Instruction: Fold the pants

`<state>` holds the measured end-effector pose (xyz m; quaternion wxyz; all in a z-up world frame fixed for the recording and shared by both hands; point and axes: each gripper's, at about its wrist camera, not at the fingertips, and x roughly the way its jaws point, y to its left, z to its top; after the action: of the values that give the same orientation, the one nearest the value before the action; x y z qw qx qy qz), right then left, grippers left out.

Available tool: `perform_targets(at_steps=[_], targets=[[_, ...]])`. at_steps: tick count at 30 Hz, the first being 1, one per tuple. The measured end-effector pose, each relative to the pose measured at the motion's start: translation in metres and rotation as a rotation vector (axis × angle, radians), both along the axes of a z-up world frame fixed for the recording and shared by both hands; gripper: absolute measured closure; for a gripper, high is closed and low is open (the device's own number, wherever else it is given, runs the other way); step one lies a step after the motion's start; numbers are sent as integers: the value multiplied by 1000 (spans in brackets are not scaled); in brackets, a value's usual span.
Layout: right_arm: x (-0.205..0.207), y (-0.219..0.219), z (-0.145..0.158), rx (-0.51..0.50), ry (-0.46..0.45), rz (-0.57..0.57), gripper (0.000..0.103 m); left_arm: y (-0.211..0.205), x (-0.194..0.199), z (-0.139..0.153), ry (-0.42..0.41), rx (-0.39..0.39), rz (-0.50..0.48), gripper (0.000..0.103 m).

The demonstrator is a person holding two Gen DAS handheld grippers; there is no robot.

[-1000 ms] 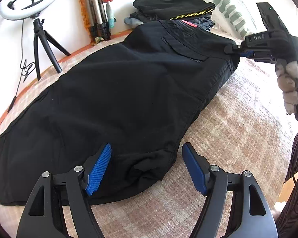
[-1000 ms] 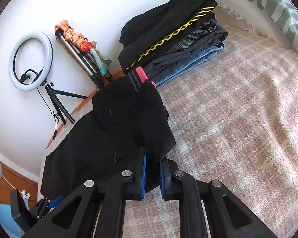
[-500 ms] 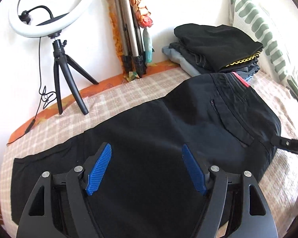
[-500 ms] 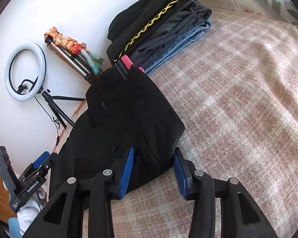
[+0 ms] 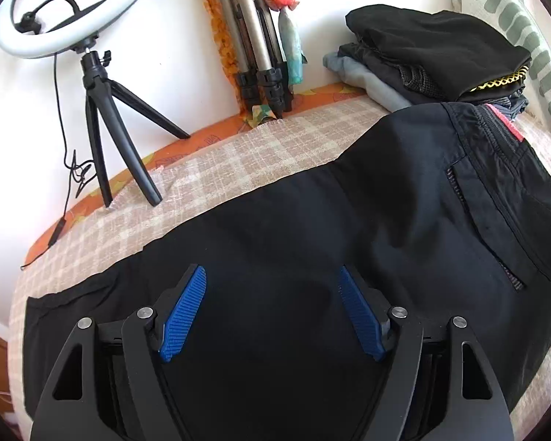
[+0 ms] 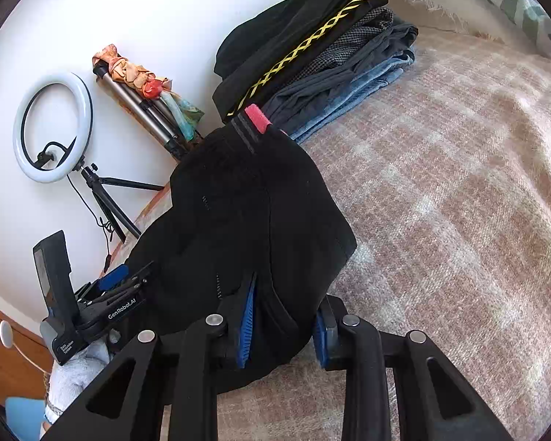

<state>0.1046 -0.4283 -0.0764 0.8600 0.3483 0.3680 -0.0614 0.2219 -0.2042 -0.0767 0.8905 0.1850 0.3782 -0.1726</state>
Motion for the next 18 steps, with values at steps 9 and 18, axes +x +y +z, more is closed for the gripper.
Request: perform_targets(at_steps=[9,18], targets=[[-7,9,17,-160,37,40,57,113,-58,31,43,-124,89,28],[-22,28,49,-332,0,73,43,293,-61,39,133,-393,487,29]])
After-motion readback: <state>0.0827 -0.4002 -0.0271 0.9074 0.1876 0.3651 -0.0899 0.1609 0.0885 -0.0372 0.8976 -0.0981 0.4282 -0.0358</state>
